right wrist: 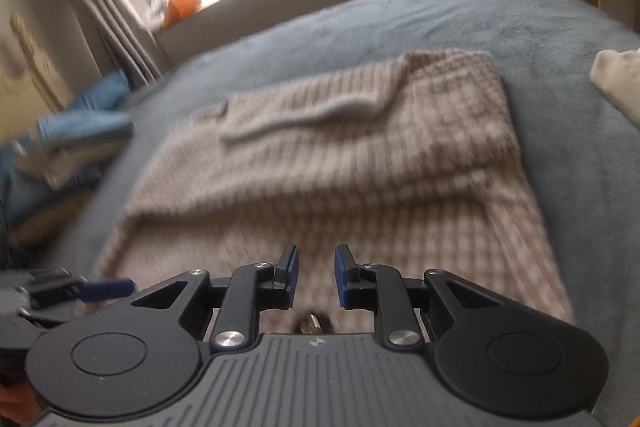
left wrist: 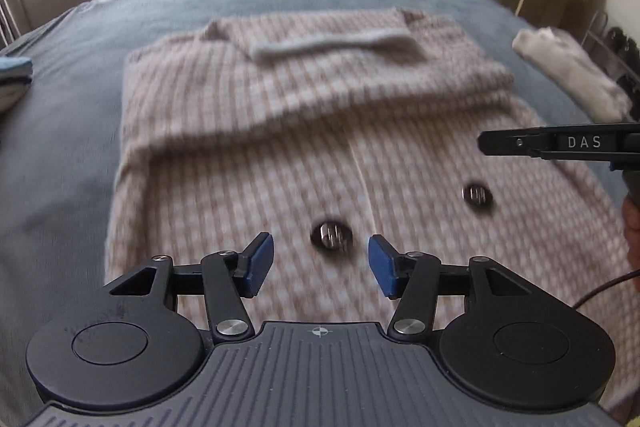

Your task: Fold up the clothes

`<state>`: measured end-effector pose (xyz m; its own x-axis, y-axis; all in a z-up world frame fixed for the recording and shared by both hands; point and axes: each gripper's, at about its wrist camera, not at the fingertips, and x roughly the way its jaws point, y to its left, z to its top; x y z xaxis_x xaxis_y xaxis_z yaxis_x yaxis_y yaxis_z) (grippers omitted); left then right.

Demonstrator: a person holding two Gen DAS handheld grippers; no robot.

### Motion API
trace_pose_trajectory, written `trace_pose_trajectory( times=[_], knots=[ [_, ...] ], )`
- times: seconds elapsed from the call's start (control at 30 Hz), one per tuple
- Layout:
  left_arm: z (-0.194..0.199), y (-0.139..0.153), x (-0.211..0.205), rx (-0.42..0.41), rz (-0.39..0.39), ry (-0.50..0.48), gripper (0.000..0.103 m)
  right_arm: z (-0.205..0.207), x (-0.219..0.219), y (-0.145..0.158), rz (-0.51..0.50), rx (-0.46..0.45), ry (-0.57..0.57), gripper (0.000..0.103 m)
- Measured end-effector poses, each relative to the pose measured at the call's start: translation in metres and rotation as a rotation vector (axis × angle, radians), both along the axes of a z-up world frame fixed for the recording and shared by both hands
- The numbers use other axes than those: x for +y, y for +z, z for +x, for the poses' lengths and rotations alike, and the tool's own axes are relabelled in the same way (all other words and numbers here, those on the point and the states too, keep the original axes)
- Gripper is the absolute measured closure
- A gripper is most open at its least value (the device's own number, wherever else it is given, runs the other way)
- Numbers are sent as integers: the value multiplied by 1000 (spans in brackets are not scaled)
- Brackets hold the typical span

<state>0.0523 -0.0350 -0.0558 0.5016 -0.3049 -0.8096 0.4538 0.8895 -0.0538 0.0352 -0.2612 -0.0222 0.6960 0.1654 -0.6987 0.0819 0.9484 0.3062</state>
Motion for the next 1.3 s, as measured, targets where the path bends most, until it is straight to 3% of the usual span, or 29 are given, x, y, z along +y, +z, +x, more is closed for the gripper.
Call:
trace_pose_trajectory(
  times=[0.27, 0.43, 0.53, 0.77, 0.97, 1.07, 1.23, 1.3],
  knots=[
    [-10, -10, 9, 60, 0, 106, 50, -38, 1, -18, -47, 76, -49, 82],
    [-21, -11, 4, 31, 30, 88, 49, -45, 3, -22, -68, 91, -75, 81],
    [-25, -11, 0, 26, 38, 72, 45, -45, 6, -16, -78, 70, -78, 72],
    [-26, -15, -1, 37, 53, 75, 41, -44, 17, -10, -65, 54, -48, 63],
    [-26, -19, -1, 48, 72, 97, 33, -41, 26, -9, -55, 54, -26, 43],
    [-26, -21, -1, 54, 83, 111, 29, -41, 28, -9, -60, 55, -21, 41],
    [-23, -24, -1, 67, 120, 164, 7, -41, 27, -11, -51, 68, -32, 39],
    [-22, -26, 1, 81, 123, 183, 4, -42, 27, -12, -49, 72, -35, 39]
  ],
)
